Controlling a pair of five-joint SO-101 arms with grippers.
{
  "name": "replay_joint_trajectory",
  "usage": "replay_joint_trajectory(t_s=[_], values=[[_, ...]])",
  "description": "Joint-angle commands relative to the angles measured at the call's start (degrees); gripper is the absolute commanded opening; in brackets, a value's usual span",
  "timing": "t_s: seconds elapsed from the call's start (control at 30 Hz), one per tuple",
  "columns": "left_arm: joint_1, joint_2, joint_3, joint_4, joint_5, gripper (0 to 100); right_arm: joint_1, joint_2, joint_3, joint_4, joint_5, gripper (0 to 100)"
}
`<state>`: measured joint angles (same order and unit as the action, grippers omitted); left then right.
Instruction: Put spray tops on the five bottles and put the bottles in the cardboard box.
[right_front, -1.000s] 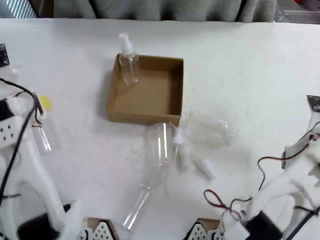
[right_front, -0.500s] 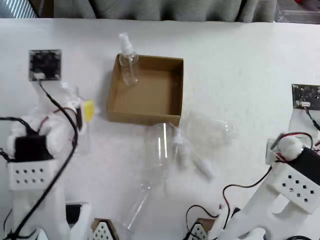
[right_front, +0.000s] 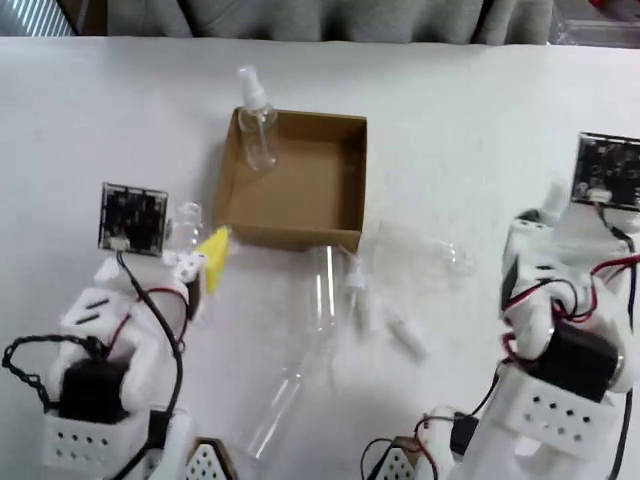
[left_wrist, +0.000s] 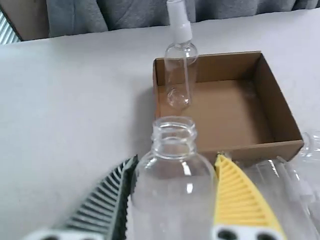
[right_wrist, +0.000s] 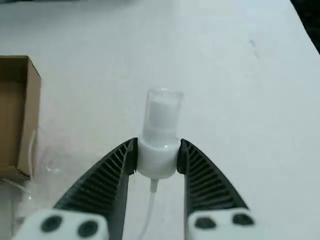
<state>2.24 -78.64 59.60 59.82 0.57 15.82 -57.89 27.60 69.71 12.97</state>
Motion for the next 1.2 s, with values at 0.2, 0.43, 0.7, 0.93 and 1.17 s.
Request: replay_joint_trajectory(t_s=[0.2,0.43,0.7,0.93,1.17], values=[[7.08,-17.01,4.92,-1.41,-0.09,2,-18.77,-8.57,-0.88,-13.67,-3.96,1.5],[12.26,-26.59,10.81,-1.49,-0.26,2,-32.66,-12.09,-6.42,-14.81,-11.43,1.5],[18.86,-26.33,10.99,-1.49,-0.26,2,-50.42,-13.23,-7.56,-21.93,-11.34,1.5],[20.18,-26.33,11.08,-0.97,-0.26,2,-54.73,-7.78,-7.91,-26.33,-11.34,1.5],[20.09,-26.33,11.08,-0.88,-0.26,2,-57.19,-6.55,-7.91,-26.68,-11.16,1.5]])
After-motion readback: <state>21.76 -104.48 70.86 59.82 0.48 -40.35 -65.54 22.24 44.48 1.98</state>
